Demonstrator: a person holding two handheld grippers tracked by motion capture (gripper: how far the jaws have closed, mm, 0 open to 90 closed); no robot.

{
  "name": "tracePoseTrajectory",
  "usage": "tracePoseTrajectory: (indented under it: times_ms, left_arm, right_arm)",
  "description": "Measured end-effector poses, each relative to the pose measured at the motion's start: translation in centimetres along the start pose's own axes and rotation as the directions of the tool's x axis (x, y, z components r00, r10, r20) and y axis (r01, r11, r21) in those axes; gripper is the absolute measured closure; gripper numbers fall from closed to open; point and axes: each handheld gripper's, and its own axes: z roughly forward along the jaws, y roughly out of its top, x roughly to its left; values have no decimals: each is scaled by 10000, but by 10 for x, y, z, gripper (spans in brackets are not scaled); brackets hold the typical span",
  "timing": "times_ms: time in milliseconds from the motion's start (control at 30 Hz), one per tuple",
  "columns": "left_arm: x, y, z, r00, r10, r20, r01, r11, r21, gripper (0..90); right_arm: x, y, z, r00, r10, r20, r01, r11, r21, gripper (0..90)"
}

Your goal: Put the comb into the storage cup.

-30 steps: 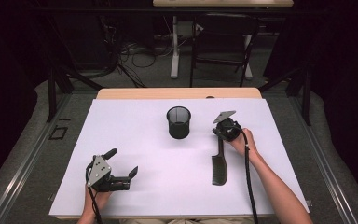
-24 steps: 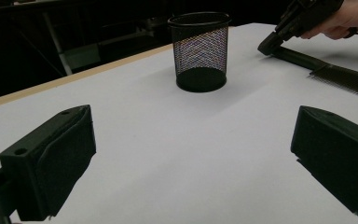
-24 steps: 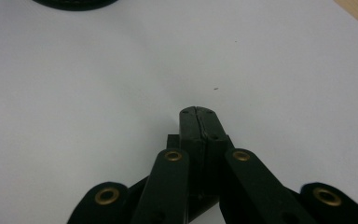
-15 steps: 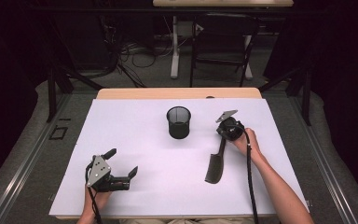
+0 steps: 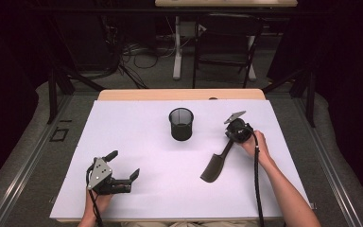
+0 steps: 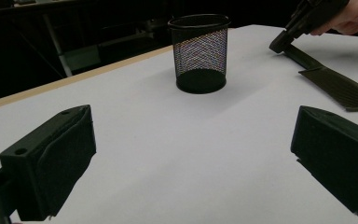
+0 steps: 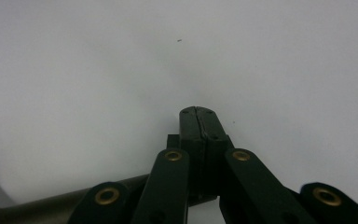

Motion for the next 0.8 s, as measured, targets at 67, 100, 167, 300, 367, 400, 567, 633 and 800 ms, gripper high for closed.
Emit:
tracePoseTrajectory:
  times_ms: [67, 100, 167, 300, 367, 400, 567, 633, 800]
  left_arm:
    - [0, 0, 0, 10000, -12, 6, 12, 10000, -5, 0]
    - [0, 0, 0, 10000, -7, 11, 7, 10000, -6, 0]
    - [0, 0, 0, 10000, -8, 3, 8, 10000, -3, 0]
    - [0, 0, 0, 10000, -18, 16, 18, 10000, -4, 0]
    - [0, 0, 1, 10000, -33, 33, 33, 10000, -8, 0]
    - [0, 0, 1, 10000, -32, 27, 32, 10000, 2, 0]
    - [0, 0, 0, 10000, -2, 4, 2, 10000, 9, 0]
    - [0, 0, 0, 10000, 27, -21, -27, 10000, -1, 0]
    - [1, 0, -1, 10000, -7, -26, 7, 10000, -15, 0]
  right_arm:
    - [0, -2, -1, 9998, 182, 44, -182, 9998, 95, 900]
    - [-1, -3, -1, 10000, 51, 31, -51, 10000, 85, 900]
    - [-2, -5, -2, 9999, 109, 42, -110, 9998, 158, 900]
    - [-2, -7, -5, 9999, 135, 79, -136, 9997, 195, 900]
    - [-2, -8, -7, 9998, 145, 104, -147, 9996, 224, 900]
    - [-2, -9, -9, 9997, 195, 112, -198, 9993, 313, 900]
    - [-2, -11, -12, 9996, 267, 128, -274, 9982, 536, 900]
    - [-2, -12, -13, 9996, 259, 131, -267, 9979, 590, 900]
    - [-1, -16, -18, 9993, 367, 114, -374, 9970, 683, 900]
